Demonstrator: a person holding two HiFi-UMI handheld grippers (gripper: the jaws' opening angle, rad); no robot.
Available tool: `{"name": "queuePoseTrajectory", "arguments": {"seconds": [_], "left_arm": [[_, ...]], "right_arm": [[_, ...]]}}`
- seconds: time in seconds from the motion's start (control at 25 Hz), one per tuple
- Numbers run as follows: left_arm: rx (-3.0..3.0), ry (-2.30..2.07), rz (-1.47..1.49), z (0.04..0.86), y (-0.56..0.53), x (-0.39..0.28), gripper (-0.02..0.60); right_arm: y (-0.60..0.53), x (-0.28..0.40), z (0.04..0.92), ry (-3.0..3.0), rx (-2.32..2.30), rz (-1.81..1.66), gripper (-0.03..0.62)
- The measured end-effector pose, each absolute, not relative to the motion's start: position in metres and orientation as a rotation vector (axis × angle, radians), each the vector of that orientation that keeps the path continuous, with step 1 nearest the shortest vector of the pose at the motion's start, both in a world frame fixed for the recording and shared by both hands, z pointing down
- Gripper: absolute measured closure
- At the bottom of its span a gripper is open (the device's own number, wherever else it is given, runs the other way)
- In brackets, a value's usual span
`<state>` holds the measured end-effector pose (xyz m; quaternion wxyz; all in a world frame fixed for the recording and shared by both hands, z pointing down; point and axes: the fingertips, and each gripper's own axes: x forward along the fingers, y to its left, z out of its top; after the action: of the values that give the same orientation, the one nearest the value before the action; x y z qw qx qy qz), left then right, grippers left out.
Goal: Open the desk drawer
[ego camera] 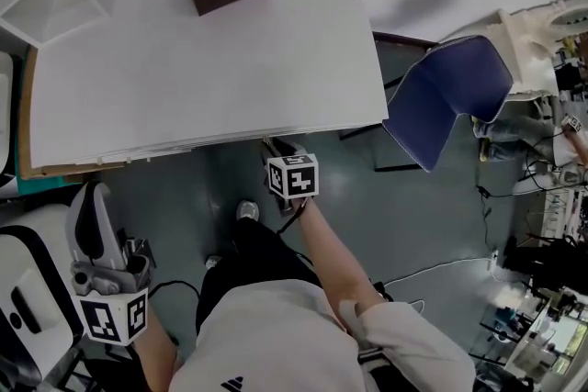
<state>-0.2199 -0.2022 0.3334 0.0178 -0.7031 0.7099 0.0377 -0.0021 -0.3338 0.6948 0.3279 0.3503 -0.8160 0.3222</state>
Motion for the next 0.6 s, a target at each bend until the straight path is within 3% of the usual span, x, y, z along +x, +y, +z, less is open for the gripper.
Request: {"name": "queuePoseTrajectory", "arguments": {"seconds": [0.6], "left_arm": [[-2.162,2.244,0.076,0.342,-0.195,-0.223,0.577]], "right_arm": [[-0.334,-0.008,0.716,-2.122,0.907,0.868,0.516]]}}
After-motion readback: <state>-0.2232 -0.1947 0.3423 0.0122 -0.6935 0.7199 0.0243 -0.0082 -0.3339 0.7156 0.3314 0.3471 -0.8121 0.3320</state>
